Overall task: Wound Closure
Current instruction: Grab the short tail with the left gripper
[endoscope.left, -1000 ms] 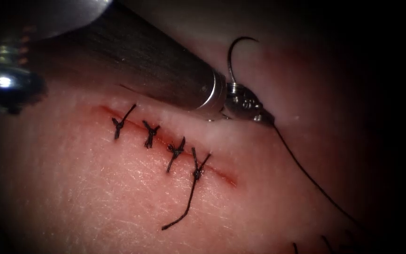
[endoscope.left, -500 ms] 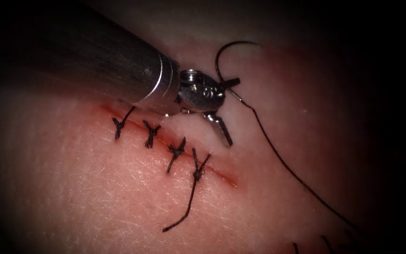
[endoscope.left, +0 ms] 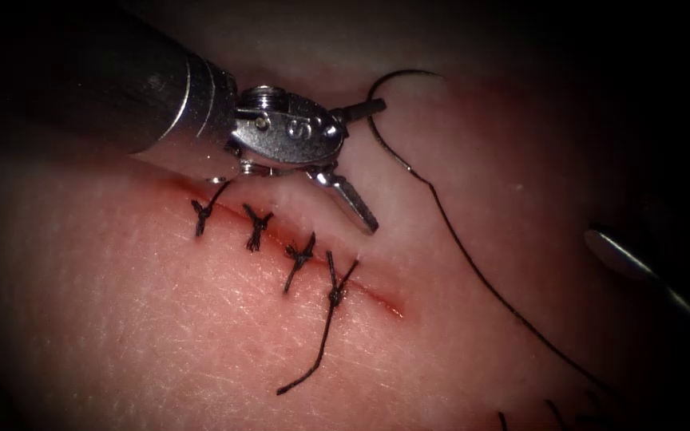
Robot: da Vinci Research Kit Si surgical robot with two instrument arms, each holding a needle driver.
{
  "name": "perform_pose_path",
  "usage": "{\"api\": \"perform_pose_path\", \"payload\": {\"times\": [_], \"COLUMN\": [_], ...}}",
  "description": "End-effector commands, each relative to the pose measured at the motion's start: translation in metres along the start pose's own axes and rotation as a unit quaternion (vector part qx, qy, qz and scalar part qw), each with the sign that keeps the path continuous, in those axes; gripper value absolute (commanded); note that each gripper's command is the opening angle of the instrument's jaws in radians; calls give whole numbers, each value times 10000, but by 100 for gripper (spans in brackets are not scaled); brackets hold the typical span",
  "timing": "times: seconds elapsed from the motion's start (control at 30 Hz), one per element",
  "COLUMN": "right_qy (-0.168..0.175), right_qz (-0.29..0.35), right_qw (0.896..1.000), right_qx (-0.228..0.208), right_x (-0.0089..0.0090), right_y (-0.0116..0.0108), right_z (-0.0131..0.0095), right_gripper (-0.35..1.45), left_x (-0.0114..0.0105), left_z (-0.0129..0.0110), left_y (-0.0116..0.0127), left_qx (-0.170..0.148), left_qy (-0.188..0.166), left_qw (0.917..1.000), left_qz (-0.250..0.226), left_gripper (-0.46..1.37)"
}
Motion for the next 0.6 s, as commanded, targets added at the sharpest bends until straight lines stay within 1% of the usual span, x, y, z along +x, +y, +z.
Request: {"api": "perform_pose_path", "payload": {"times": [0.03,0.1,0.17,0.2,0.27,0.3,0.37,0.43,0.57,0.6], "right_qy": [-6,-5,-4,1,6,6,3,4,-36,-48], "right_qz": [-66,-139,-165,-188,-186,-184,-214,-215,-215,-215], "right_qw": [9998,9992,9989,9983,9978,9979,9981,9981,9981,9981], "right_qx": [172,376,442,557,631,621,584,580,580,578], "right_x": [1,3,4,5,5,5,5,4,4,3], "right_y": [-5,-13,-15,-18,-19,-21,-20,-20,-21,-23], "right_z": [5,13,15,18,19,20,20,20,20,21], "right_gripper": [128,126,124,123,123,123,123,122,122,122], "left_x": [-1,-4,-6,-9,-10,-12,-15,-17,-23,-25], "left_z": [-3,-10,-15,-24,-30,-40,-52,-58,-58,-57], "left_y": [9,27,35,45,52,61,75,87,111,121], "left_qx": [12,18,18,9,3,1,91,280,486,533], "left_qy": [-19,-38,-33,-46,-62,-92,-177,-288,-391,-474], "left_qw": [10000,10000,10000,9999,10000,9999,9996,9984,9967,9958], "left_qz": [20,67,76,117,61,-50,-221,-401,-513,-568], "left_gripper": [101,97,94,85,86,90,88,77,80,80]}}
